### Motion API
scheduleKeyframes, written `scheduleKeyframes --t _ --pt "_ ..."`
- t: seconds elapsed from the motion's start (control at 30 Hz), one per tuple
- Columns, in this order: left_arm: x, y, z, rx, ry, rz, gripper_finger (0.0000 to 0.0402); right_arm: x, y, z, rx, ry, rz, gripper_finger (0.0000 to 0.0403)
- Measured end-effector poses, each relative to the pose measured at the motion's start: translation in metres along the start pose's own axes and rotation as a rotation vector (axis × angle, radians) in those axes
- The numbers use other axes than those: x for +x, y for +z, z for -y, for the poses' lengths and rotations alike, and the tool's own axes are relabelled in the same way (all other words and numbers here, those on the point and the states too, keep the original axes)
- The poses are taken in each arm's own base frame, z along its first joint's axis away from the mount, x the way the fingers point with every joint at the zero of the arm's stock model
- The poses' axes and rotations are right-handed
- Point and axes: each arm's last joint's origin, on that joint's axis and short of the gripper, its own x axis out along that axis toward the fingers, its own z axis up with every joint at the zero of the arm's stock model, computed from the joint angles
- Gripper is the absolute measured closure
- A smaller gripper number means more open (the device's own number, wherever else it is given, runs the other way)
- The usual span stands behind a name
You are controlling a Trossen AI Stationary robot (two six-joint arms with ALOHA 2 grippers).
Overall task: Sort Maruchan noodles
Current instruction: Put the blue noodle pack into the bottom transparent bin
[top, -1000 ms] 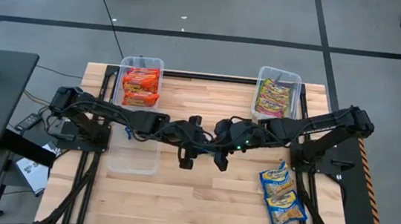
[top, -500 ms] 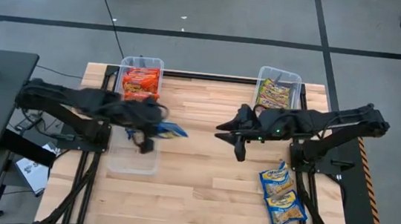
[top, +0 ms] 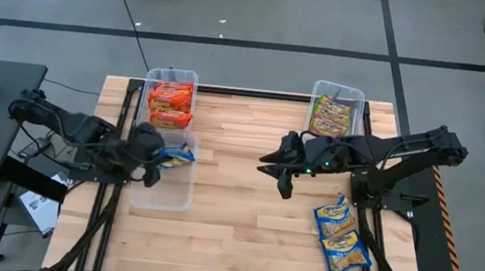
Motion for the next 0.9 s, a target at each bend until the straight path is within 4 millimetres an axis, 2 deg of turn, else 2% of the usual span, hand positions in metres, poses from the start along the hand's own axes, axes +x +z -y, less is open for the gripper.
scheduleKeyframes --t 0.23,0.5,0.73,0.9 --pt "0.045 -0.049 -0.016 -0.068 -0.011 0.079 0.0348 0.000 -0.001 -0.002 0.040 0.012 -0.005 0.0264" --pt "0.087 -0.078 -0.031 -0.163 0.028 0.154 0.0348 0.000 -0.001 -0.002 0.120 0.021 -0.010 0.0264" --pt "0.100 -0.091 -0.042 -0.163 0.071 0.137 0.0341 -0.001 -0.003 -0.006 0.138 0.038 -0.019 0.0264" --pt "0.101 -0.095 -0.047 -0.089 0.105 0.082 0.0309 -0.001 -0.004 -0.008 0.134 0.041 -0.019 0.0264"
